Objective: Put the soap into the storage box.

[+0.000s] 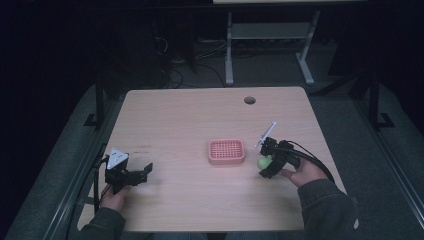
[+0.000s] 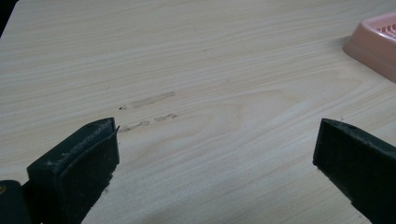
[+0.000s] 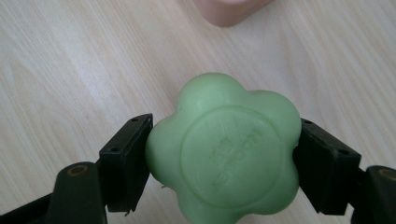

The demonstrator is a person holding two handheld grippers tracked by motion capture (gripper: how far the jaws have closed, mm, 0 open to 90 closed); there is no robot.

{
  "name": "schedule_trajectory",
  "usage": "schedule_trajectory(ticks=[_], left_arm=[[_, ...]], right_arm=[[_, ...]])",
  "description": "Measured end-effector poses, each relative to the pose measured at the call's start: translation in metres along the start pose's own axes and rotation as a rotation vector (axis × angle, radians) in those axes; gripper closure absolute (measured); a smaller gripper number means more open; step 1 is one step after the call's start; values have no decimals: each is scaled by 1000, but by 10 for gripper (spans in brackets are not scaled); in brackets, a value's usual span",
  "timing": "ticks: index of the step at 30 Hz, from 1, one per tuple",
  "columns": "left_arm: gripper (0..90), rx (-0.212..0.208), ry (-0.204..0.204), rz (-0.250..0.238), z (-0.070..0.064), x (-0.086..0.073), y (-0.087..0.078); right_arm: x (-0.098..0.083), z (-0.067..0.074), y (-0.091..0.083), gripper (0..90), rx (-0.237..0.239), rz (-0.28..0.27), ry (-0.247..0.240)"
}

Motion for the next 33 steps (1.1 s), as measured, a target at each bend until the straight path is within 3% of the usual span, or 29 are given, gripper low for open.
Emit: schedule_trajectory(ticks=[19,33], left_arm=[[0,1,-1,2,1,0,0],[0,1,-8,-3,2,0,0]], right_arm=[[22,-3,-5,261,-5,24,-32],[48,-3,-7,260,-20,40,-63]])
Point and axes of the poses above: each handheld gripper's, and its own axes: y roughly forward along the jaws, x roughly out of its top, z roughly to its left, the point moved 1 cm from there along y, roughly forward along the jaws, and after that the axes turned 8 degrees about y, right-handed, at the moved point
